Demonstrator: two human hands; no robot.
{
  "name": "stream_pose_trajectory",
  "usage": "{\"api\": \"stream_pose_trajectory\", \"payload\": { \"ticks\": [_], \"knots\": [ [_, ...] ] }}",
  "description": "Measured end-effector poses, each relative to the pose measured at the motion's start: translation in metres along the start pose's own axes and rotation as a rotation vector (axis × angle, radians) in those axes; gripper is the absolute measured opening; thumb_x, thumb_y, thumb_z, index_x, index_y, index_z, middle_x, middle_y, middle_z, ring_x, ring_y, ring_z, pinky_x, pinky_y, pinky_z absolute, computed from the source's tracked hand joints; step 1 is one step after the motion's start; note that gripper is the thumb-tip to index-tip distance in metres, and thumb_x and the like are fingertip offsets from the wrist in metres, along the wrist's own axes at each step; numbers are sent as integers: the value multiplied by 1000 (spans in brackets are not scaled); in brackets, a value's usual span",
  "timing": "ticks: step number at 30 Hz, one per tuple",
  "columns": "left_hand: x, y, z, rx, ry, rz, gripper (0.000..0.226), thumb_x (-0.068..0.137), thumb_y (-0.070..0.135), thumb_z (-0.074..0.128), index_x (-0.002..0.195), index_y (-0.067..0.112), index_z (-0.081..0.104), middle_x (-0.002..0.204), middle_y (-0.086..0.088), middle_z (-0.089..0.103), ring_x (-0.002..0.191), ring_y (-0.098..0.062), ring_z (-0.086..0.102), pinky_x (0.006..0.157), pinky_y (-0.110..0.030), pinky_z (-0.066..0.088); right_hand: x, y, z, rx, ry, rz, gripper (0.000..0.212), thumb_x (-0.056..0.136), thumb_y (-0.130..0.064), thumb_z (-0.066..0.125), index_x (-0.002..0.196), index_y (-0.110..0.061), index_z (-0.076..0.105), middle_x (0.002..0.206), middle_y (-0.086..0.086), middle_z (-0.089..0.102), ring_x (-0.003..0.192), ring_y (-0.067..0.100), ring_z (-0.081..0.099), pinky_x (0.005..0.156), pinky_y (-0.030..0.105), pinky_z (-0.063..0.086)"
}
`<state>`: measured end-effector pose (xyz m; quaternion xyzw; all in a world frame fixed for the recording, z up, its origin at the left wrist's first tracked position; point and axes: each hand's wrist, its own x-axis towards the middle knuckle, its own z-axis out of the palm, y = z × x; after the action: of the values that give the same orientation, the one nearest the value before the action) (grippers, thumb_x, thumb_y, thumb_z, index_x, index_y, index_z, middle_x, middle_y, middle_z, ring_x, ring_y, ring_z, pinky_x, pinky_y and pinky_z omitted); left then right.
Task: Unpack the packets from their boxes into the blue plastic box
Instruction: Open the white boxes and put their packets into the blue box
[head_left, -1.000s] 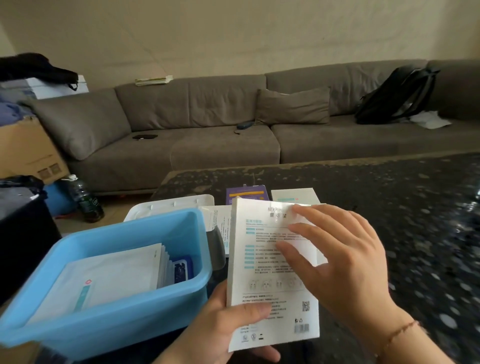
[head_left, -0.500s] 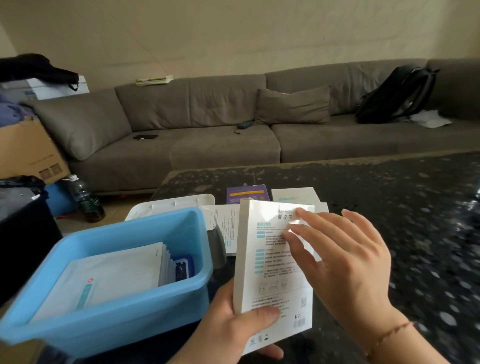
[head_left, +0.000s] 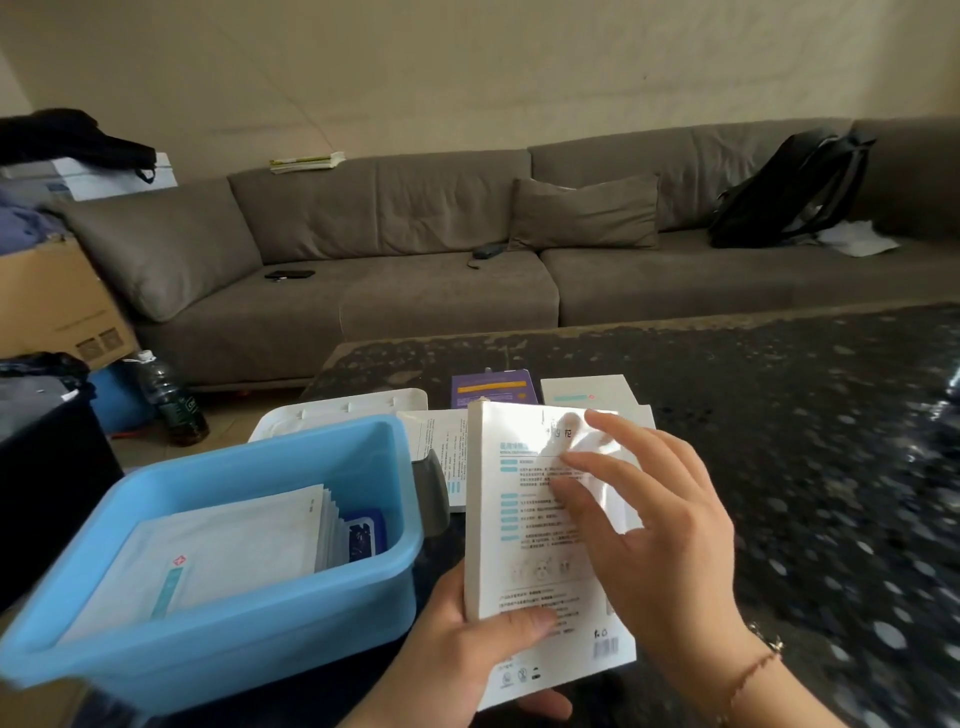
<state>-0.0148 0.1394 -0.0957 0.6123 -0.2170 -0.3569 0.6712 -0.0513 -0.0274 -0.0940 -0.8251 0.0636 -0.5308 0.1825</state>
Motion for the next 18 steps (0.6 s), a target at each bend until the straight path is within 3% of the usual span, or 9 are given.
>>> {"api": "stream_pose_trajectory", "payload": {
  "ticks": [3, 7, 13, 15, 18],
  "knots": [
    [0, -3, 1, 5, 20, 15, 39, 73, 16, 70, 101, 43, 71, 110, -2, 74, 99, -27, 71, 75, -47, 58, 0, -1, 0, 28, 52, -6, 14, 85, -32, 70, 85, -20, 77, 117, -10, 64, 104, 14, 58, 85, 25, 47],
    [-1, -5, 3, 46, 7, 48, 40, 76, 16, 68, 106, 42, 70, 111, -2, 73, 101, -27, 71, 73, -46, 59, -2, 0, 0, -70, 82, -121, 11, 88, -22, 69, 85, -13, 74, 114, 1, 69, 100, 25, 63, 78, 39, 53],
    [0, -7, -1, 93, -66, 66, 44, 80, 14, 65, 114, 42, 66, 117, 1, 72, 104, -25, 70, 73, -41, 58, -2, 1, 2, -76, 6, -56, 13, 92, -16, 48, 90, -14, 61, 127, 3, 61, 121, 26, 51, 98, 39, 42],
    [1, -5, -4, 111, -130, 63, 48, 83, 10, 62, 125, 35, 62, 125, 0, 69, 113, -23, 66, 81, -36, 57, 0, 1, 0, -57, -3, -54, 16, 90, -11, 43, 89, -12, 59, 127, 5, 60, 122, 27, 51, 101, 40, 39],
    [3, -4, -10, 86, -227, 43, 49, 85, 5, 59, 124, 34, 64, 131, -3, 65, 125, -22, 59, 100, -35, 50, 7, -1, -6, 13, -36, 8, 17, 88, -9, 40, 88, -15, 56, 110, -3, 65, 99, 17, 56, 92, 33, 39]
  ]
}}
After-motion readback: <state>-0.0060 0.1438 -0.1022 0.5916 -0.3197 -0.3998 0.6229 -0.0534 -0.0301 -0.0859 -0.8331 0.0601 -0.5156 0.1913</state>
